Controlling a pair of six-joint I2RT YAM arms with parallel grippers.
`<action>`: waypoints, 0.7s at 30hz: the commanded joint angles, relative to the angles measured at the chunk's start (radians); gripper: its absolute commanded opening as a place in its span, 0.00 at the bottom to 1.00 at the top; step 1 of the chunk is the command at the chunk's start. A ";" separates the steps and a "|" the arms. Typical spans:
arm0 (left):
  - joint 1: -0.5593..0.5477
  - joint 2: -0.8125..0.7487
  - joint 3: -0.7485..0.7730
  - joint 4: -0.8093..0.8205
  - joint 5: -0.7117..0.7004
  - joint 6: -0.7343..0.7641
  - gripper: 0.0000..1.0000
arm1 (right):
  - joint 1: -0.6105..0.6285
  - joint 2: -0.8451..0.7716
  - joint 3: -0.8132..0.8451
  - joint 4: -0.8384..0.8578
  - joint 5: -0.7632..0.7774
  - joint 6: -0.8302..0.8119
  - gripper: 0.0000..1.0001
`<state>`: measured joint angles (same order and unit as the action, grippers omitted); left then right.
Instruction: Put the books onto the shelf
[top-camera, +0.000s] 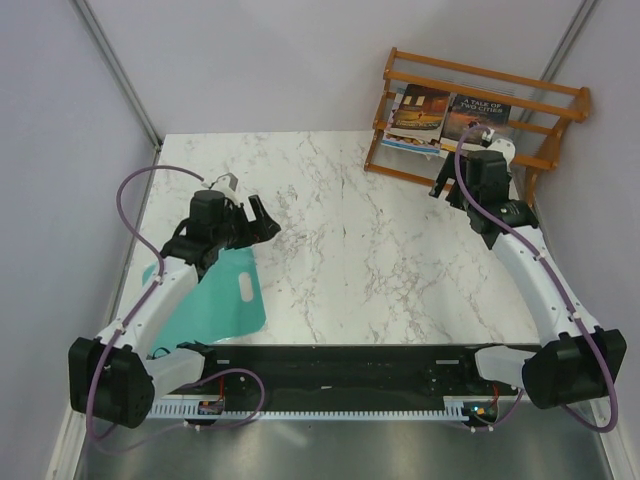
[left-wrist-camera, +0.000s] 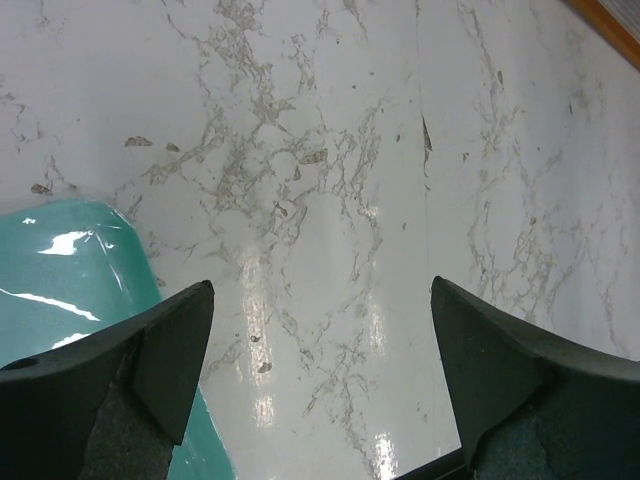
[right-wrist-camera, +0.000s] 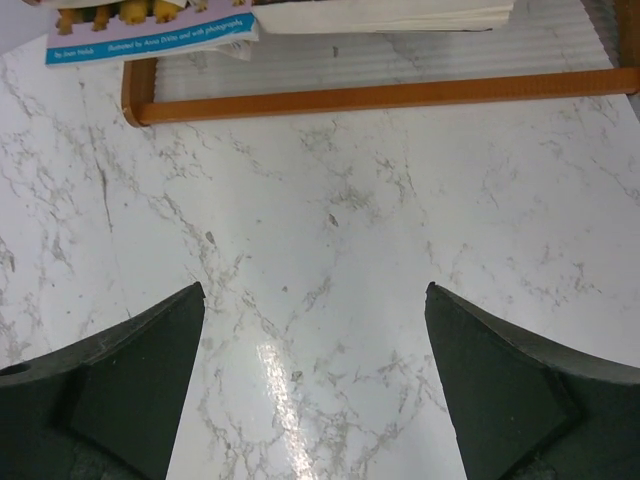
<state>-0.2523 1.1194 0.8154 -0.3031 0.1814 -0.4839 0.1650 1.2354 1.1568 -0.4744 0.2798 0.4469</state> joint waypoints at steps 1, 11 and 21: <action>0.007 0.042 0.086 -0.063 -0.042 0.082 0.96 | -0.005 -0.021 -0.005 -0.047 0.059 -0.024 0.98; 0.039 0.125 0.206 -0.154 0.033 0.192 1.00 | -0.039 0.028 -0.077 -0.056 -0.045 0.007 0.98; 0.105 0.206 0.266 -0.211 0.204 0.251 1.00 | -0.142 0.058 -0.170 -0.102 -0.139 -0.010 0.98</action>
<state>-0.1677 1.3003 1.0386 -0.4843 0.2916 -0.3042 0.0582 1.2942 1.0065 -0.5545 0.1844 0.4446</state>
